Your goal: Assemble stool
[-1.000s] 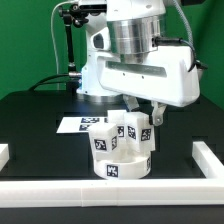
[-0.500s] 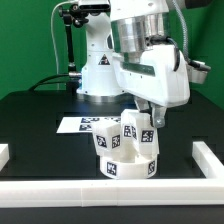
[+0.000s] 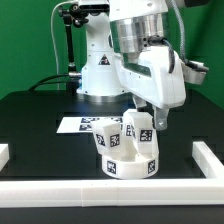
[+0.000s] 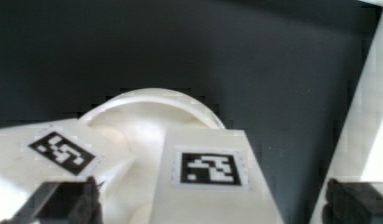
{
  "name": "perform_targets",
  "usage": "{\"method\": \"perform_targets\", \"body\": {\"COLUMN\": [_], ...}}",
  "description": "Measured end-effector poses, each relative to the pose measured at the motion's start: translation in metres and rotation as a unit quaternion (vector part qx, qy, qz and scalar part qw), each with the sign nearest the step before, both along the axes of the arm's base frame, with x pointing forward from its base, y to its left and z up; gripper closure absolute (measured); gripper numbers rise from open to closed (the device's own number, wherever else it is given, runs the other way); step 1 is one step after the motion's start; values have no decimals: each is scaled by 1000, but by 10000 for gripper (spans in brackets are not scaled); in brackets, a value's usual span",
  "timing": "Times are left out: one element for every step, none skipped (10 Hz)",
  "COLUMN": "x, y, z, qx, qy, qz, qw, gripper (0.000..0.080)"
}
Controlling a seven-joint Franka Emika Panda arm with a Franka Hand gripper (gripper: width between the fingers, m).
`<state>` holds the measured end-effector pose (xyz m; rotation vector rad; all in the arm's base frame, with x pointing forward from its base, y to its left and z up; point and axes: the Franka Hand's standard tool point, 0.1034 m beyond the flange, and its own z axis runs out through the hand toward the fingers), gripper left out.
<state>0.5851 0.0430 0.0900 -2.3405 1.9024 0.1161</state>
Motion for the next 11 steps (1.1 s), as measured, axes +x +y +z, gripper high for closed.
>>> {"method": "perform_targets", "body": {"x": [0, -2, -1, 0, 0, 0, -1, 1, 5, 5, 6], "y": [0, -1, -2, -4, -5, -4, -5, -5, -7, -6, -5], "z": [2, 7, 12, 16, 16, 15, 15, 18, 22, 22, 23], "qx": [2, 7, 9, 11, 10, 10, 5, -11, -27, -34, -35], "qy": [1, 7, 5, 6, 4, 5, 4, 3, -3, -9, -14], "qz": [2, 8, 7, 11, 21, 21, 59, 140, 219, 287, 332], "qw": [1000, 1000, 1000, 1000, 1000, 1000, 998, 990, 975, 957, 943], "gripper": [154, 151, 151, 150, 150, 150, 150, 150, 150, 150, 150]}}
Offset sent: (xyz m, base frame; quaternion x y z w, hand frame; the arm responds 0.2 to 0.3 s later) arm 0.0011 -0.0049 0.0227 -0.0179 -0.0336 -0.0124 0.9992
